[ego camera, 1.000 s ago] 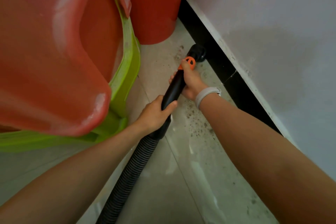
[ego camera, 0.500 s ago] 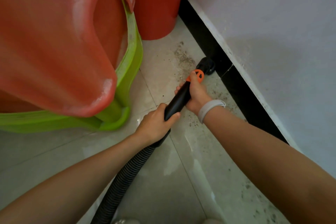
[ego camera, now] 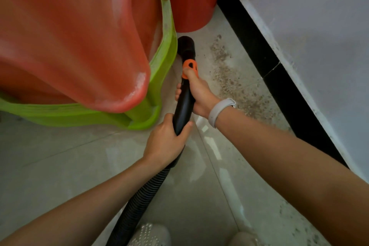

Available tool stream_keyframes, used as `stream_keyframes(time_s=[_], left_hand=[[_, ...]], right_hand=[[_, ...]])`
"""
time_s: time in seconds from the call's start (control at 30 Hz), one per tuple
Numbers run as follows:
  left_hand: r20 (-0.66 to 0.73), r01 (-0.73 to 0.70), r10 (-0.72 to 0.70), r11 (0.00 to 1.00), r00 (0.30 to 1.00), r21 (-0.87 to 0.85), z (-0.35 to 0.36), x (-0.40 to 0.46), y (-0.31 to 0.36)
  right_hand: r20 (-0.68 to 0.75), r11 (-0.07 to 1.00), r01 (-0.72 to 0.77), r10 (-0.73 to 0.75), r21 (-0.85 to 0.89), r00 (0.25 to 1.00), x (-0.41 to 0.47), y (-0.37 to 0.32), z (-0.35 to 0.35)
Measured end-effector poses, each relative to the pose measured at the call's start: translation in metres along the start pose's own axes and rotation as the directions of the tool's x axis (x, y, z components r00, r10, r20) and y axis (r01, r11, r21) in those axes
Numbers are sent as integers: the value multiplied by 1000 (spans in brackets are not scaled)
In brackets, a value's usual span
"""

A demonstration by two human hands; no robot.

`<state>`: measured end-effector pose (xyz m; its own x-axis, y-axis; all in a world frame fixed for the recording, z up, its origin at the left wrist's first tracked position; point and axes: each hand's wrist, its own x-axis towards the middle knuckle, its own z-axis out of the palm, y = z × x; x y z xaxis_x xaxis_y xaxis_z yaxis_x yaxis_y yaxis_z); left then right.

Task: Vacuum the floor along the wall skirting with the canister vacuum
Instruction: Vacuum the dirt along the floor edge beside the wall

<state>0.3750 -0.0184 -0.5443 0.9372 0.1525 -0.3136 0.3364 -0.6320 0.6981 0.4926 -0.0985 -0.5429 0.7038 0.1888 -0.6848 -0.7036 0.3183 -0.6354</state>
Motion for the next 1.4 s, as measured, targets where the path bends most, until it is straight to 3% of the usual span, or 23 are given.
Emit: stream_keyframes(time_s=[0.17,0.43,0.87,1.2,1.4], left_hand=[[24,24,-24,1000,999,11,6,5,-2],[106,-19,19,1000,994,3,14,23,3],[140,0,34,973,990,-233,25,90,32],[213,-25,40,997,976,-74,41,86,47],[218,-56,47,998,975,37,34,74,41]], right_hand=[[-4,999,-51,51,7,999,7,4,-4],[-142,1000,17,-14,19,990,15,-7,-18],[-248,994,87,-102,-70,963,56,-62,-26],[-312,989,145,-127,37,942,63,-69,-67],[-204,981,83,-46,177,978,59,-54,-74]])
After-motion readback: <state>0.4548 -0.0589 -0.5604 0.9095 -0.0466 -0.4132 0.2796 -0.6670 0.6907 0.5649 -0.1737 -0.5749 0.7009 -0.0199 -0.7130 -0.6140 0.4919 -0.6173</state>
